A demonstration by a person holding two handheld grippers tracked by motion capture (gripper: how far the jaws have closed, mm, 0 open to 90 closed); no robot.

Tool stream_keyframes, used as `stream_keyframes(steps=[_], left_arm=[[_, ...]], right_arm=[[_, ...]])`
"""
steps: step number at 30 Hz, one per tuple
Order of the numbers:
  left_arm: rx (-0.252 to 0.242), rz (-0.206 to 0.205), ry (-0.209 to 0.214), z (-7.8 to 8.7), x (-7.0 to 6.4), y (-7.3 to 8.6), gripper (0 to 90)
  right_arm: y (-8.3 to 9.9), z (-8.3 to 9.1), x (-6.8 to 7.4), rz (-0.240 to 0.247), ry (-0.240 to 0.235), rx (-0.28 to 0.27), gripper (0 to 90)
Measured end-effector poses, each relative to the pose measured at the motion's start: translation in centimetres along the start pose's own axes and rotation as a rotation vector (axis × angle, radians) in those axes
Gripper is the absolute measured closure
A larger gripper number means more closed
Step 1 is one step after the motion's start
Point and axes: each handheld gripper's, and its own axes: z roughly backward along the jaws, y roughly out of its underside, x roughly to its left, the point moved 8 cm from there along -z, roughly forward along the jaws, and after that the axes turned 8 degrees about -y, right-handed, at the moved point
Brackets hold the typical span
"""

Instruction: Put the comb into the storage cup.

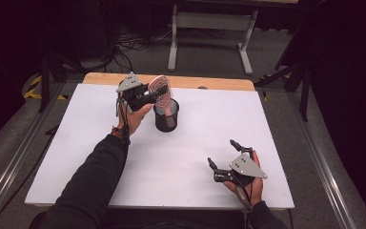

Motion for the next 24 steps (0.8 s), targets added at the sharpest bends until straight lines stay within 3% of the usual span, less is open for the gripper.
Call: stream_keyframes(steps=[3,6,17,21,24], left_arm=[[0.004,0.024,0.004,0.0,0.0,0.1,62.7],[0.006,0.01,-0.045,0.1,1.0,0.3,61.8],[-0.007,0.155,-0.083,0.5,4.3,1.8,59.5],[0.002,0.183,-0.094,0.7,5.1,2.4,57.1],[0.015,0.176,-0.089,0.6,5.0,2.6,55.4]], right_arm=[[0.0,0.0,0.0,-0.001,-0.001,0.003,7.4],[0.1,-0.1,0.1,0.002,-0.004,0.011,7.4],[0.2,-0.3,0.3,0.0,-0.024,0.012,7.2],[0.3,-0.3,0.4,0.003,-0.031,0.014,7.3],[0.2,-0.3,0.5,0.006,-0.03,0.013,7.3]])
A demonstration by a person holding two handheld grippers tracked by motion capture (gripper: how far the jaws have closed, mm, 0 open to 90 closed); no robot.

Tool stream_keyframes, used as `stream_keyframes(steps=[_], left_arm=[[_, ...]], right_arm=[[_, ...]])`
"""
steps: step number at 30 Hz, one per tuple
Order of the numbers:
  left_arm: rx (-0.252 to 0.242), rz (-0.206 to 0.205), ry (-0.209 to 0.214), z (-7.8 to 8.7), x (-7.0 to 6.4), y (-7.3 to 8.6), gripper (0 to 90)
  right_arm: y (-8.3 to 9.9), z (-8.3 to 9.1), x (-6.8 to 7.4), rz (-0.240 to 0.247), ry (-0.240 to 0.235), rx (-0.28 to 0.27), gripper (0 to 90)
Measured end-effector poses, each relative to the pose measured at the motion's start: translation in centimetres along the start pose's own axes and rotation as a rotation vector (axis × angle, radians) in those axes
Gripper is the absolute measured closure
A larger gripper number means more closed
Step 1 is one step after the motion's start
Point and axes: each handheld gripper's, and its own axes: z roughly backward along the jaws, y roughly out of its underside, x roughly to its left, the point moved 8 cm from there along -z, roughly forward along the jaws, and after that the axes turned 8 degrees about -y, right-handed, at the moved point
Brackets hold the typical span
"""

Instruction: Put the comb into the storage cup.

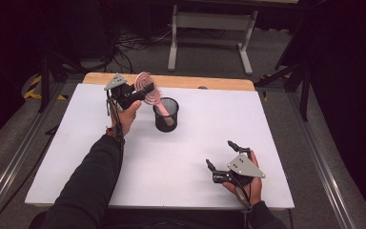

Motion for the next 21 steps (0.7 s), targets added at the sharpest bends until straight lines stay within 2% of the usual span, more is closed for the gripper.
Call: stream_keyframes(steps=[3,6,11,12,13,14,19,21], left_arm=[[0.02,-0.002,0.003,-0.1,0.1,0.4,52.3],[0.017,0.01,0.005,0.0,0.2,0.4,49.2],[0.032,-0.018,-0.025,0.1,0.4,0.4,39.3],[0.039,-0.044,-0.046,0.2,0.4,0.3,37.7],[0.039,-0.044,-0.046,0.2,0.4,0.3,36.3],[0.046,-0.068,-0.057,0.4,0.3,0.2,33.9],[0.042,-0.095,-0.079,0.7,0.4,-0.2,23.3],[0.042,-0.109,-0.09,1.0,0.6,-0.5,21.7]], right_arm=[[0.0,0.0,0.1,-0.002,-0.006,-0.003,7.2],[0.0,0.0,0.0,0.001,-0.005,-0.003,7.3],[0.0,0.0,0.0,0.001,-0.007,-0.001,7.2],[0.0,0.0,0.0,0.003,-0.007,0.001,7.3],[0.0,0.0,0.0,0.003,-0.007,0.001,7.3],[0.0,0.0,0.1,0.001,-0.011,-0.001,7.3],[0.0,-0.1,0.3,0.007,-0.014,0.002,7.2],[-0.1,-0.1,0.3,0.007,-0.015,0.001,7.3]])
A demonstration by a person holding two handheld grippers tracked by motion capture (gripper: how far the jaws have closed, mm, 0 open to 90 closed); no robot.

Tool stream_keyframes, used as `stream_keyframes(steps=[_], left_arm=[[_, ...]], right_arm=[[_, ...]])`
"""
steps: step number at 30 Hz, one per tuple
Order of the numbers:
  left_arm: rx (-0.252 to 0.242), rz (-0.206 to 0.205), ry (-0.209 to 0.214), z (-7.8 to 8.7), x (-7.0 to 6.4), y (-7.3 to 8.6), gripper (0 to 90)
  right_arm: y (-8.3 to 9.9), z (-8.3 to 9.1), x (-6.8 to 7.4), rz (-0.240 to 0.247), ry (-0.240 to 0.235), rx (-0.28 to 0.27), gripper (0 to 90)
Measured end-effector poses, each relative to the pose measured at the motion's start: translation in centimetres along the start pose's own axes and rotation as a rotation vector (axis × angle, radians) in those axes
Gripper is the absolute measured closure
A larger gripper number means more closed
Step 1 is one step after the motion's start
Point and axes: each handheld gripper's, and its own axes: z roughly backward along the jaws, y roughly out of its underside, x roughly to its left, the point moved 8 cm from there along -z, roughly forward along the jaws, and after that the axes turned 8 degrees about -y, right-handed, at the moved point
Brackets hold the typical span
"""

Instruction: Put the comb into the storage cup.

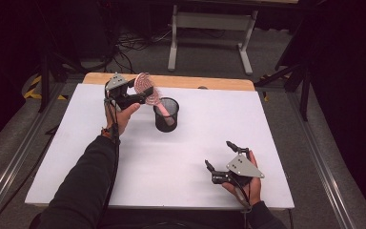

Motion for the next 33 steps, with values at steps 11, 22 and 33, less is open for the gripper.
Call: stream_keyframes(steps=[11,22,33], left_arm=[[-0.005,-0.129,-0.024,1.8,0.5,-1.2,9.6],[-0.018,-0.172,-0.023,3.3,0.4,-1.9,8.8],[-0.014,-0.216,-0.03,4.6,-0.1,-2.6,8.6]], right_arm=[[-0.2,0.1,0.0,0.001,0.007,-0.009,7.2],[-0.2,-0.1,0.3,0.003,-0.002,-0.005,6.9],[-0.3,-0.1,0.3,0.011,0.001,-0.004,6.9]])
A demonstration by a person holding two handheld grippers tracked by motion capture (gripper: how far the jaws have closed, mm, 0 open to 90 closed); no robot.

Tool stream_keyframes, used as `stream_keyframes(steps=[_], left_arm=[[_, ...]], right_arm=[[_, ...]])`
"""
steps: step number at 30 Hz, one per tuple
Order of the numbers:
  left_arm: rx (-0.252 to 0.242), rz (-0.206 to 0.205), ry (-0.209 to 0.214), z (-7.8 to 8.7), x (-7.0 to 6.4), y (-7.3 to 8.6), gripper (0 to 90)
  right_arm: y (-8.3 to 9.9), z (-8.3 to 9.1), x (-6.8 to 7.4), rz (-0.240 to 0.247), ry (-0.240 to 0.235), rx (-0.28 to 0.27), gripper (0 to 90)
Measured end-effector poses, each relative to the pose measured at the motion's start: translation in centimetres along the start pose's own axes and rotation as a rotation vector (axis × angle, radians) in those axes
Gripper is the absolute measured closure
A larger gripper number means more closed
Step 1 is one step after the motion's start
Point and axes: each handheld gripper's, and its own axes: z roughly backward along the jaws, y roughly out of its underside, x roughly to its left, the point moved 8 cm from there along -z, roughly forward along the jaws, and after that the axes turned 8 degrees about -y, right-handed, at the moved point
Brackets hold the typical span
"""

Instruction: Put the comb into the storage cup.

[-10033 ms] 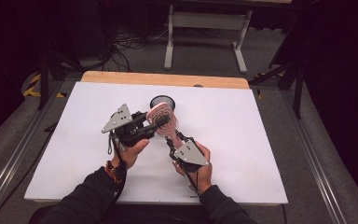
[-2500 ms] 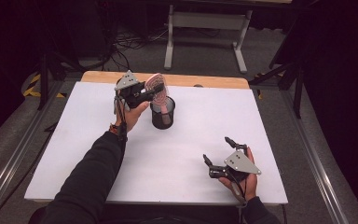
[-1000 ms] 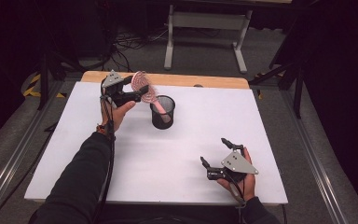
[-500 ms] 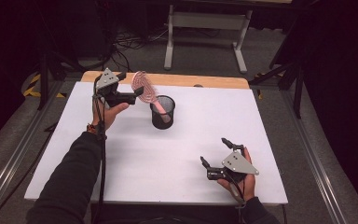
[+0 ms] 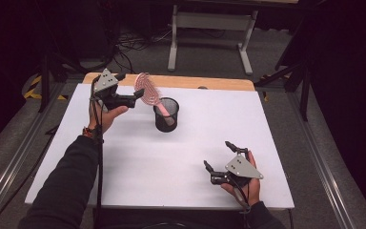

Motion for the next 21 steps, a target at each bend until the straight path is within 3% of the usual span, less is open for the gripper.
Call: stream_keyframes(steps=[6,8,12,21], left_arm=[[0.015,-0.034,0.005,0.4,-0.3,0.3,8.5],[0.007,-0.026,0.009,0.6,-0.3,0.2,8.4],[0.008,-0.063,0.001,0.9,-0.3,0.3,7.6],[-0.014,-0.093,0.022,2.2,-0.8,-0.4,7.7]], right_arm=[[0.0,-0.1,-0.1,-0.004,-0.002,0.003,7.0],[0.0,-0.1,-0.1,-0.001,-0.001,0.002,7.0],[0.1,-0.1,-0.1,-0.007,0.0,0.005,7.0],[0.1,-0.2,-0.1,0.0,0.005,0.011,7.0]])
